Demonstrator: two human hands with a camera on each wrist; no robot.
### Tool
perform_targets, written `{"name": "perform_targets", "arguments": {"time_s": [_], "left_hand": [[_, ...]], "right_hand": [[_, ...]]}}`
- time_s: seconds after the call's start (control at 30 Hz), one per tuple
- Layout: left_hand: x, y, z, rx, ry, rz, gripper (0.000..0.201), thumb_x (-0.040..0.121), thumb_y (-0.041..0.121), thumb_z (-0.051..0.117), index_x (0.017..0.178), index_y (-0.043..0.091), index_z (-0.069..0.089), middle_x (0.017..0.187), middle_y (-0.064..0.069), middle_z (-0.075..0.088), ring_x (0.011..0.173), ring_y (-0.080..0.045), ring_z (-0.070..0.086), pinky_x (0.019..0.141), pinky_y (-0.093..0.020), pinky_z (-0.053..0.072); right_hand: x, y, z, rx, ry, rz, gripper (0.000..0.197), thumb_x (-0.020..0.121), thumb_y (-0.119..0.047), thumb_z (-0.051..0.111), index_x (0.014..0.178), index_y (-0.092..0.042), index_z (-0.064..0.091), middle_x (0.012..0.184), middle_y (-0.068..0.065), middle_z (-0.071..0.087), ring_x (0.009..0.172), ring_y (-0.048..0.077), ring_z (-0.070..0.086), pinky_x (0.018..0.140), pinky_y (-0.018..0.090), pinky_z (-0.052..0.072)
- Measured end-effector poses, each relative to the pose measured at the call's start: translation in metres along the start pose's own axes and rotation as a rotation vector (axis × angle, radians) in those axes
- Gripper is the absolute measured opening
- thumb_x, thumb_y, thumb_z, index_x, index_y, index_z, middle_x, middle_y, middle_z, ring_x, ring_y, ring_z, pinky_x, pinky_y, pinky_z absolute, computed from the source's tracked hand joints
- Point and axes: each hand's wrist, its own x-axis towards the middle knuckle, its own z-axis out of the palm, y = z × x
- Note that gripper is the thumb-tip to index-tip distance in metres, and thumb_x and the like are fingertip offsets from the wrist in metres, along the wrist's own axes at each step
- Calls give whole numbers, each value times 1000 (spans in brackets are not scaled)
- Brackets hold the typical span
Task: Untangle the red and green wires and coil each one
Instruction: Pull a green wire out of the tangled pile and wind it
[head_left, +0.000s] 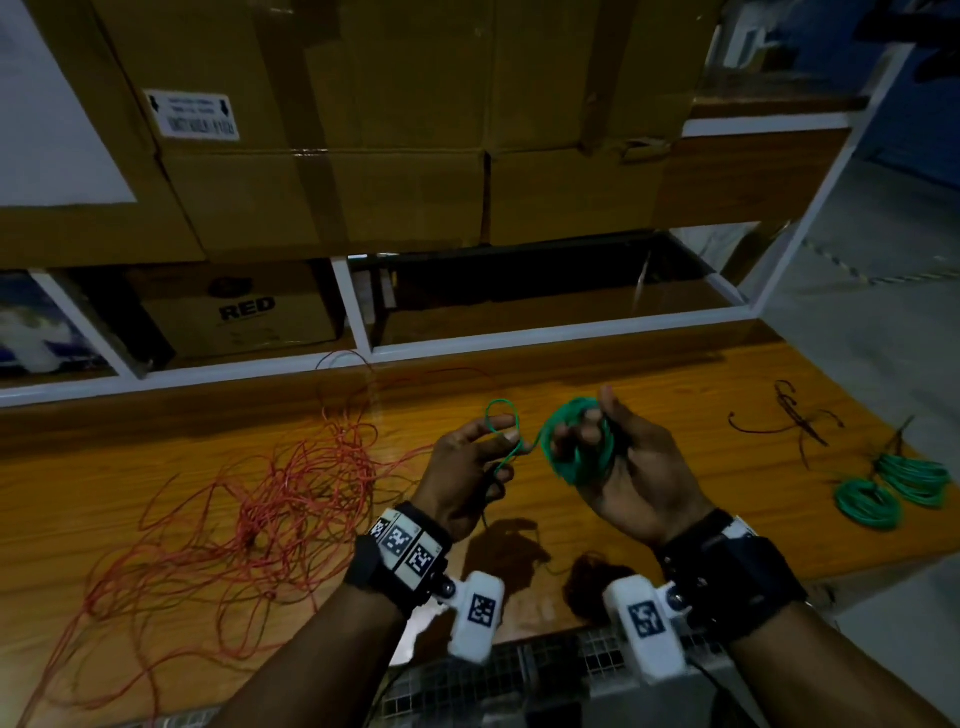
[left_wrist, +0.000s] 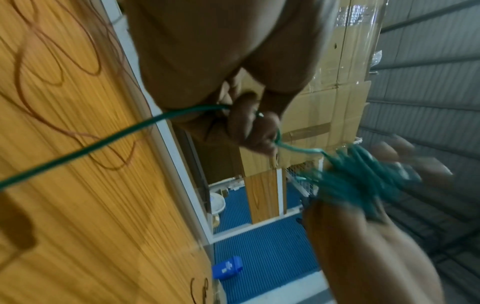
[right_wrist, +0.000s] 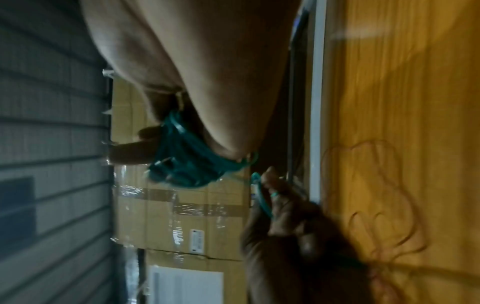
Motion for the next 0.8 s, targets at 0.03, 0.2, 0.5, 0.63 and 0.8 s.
{"name": "perform_targets", "arguments": {"time_s": [0.03,0.2,0.5,0.63,0.8], "left_hand": [[1,-2,3,-17,-14,5,19,100,10,62,119,9,62,83,-10,69,50,-16,42,47,-27,29],[3,-7,9,-107,-71,-2,26,102,39,59,113,16,59,78,-6,56,47,-13,29,42,-24,24],[5,14,-12,29,-98,-100,77,86,87,40,99,15,66,79,-16,66,52,-21,42,53,-31,14],[12,25,-9,173,9,-117,75,83,84,52,98,12,67,72,-12,65,48,-18,36,50,-28,21],[16,25,-2,347,116,-57,68,81,65,72,109,3,72,57,-4,58,44,-17,24,48,-27,18]], "right_hand": [[7,0,9,53,-2,-94,41,102,-36,50,80,-8,70,85,9,71,94,24,71,85,33,60],[38,7,20,-400,246,-436,31,109,-30,40,106,-10,64,125,12,72,124,22,64,105,39,47],[36,7,8,-788,314,-324,33,108,-30,45,105,-5,67,111,9,77,113,23,69,97,42,49],[33,5,11,-768,226,-296,36,108,-32,45,112,-2,65,115,11,76,115,27,68,102,47,49],[30,5,15,-773,174,-292,38,108,-30,45,114,1,65,115,13,75,117,26,68,102,46,50]]}}
